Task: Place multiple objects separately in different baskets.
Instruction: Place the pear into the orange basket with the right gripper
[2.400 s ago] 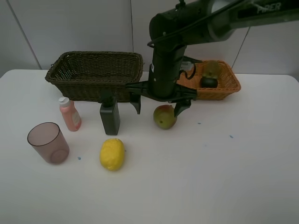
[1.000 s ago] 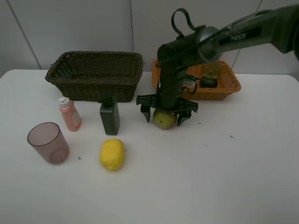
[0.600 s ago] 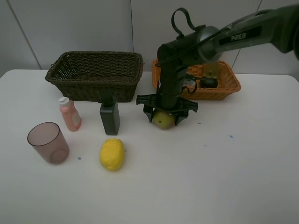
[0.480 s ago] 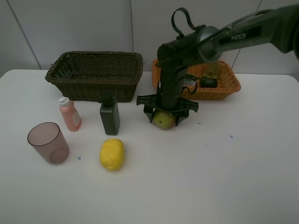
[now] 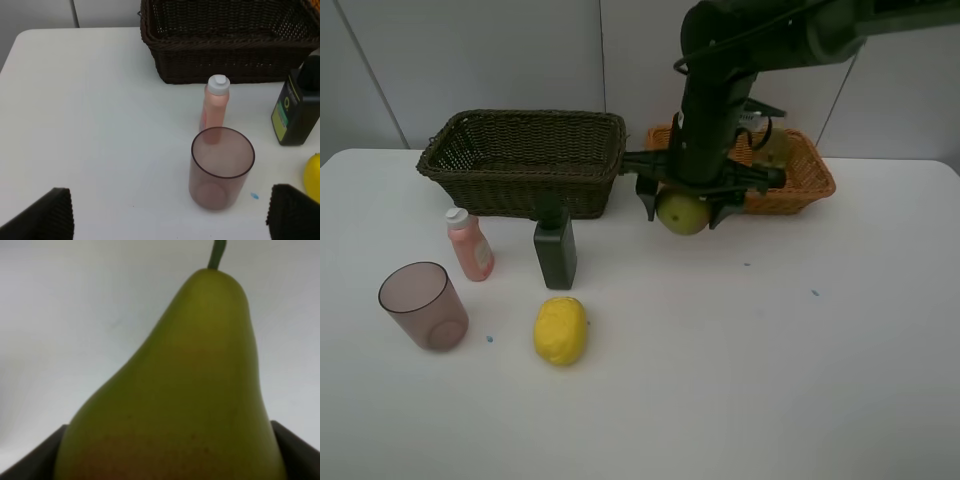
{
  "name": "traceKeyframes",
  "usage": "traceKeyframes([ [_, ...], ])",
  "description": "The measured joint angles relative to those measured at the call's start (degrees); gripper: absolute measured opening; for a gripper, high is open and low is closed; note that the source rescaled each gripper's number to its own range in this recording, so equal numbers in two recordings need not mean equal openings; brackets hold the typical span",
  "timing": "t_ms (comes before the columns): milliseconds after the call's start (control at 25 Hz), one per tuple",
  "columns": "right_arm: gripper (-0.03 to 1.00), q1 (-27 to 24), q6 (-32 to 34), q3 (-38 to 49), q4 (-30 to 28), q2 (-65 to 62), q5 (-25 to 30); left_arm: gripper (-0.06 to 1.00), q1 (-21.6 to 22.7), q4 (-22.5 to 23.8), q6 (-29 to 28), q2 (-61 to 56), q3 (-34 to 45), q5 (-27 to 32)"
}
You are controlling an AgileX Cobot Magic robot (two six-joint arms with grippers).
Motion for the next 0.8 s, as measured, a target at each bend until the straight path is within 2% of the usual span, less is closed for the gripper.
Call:
traceKeyframes([
  [200, 0.71, -0.34, 0.00, 0.00, -5.26, -6.05, -0.38, 1.00, 0.00, 0.00, 0.00, 0.00, 0.00, 0.00],
  [440, 0.71, -3.41, -1.09, -1.55, -11.24, -7.01, -1.61, 1.00, 0.00, 0.00, 0.00, 0.00, 0.00, 0.00],
  [800, 0.71, -7.80, -6.20, -1.97, -12.65, -5.15, -12.97, 1.00, 0.00, 0.00, 0.00, 0.00, 0.00, 0.00],
])
